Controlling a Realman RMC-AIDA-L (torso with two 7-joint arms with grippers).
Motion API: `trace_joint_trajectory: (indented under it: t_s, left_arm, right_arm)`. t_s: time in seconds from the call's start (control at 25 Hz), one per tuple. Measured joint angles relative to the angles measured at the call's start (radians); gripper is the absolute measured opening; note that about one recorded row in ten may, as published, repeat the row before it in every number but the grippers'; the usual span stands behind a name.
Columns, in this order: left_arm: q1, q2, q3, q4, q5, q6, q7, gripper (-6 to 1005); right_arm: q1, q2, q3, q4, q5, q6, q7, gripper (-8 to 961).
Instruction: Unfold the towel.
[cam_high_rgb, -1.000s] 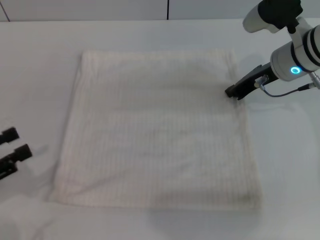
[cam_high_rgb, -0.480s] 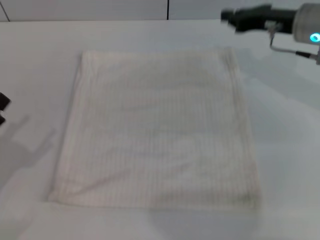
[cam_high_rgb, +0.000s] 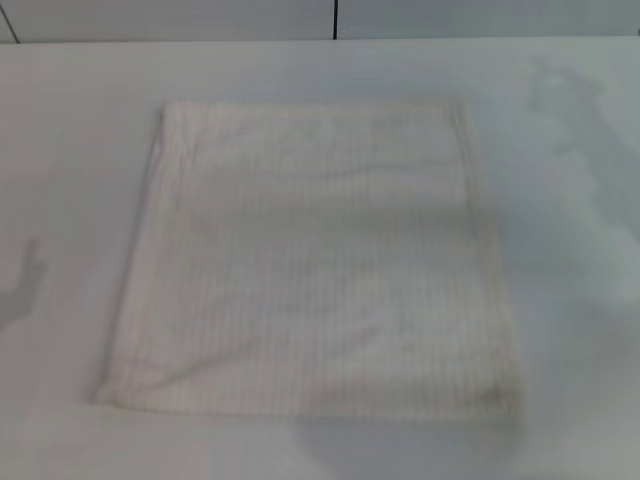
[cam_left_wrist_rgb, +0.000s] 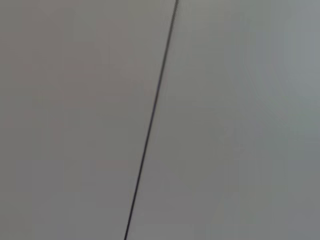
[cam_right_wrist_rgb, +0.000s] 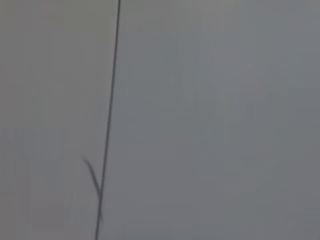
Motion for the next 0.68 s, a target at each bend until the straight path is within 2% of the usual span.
trace_joint_trajectory:
  t_s: [0.24,0.68]
  left_arm:
    - [-0.009,-0.001,-0.007,-0.016,0.006,-0.007,0.001,837]
    - [-0.02,-0.001,-0.009,-0.029,0.003,-0.018,0.001,837]
  right_arm:
    - [0.068,-0.013,0.049,0.103,-0.013,-0.018,-0.081,-2]
    - [0.118,-0.006,0.072,0.102,-0.023,0.011,-0.135,-1]
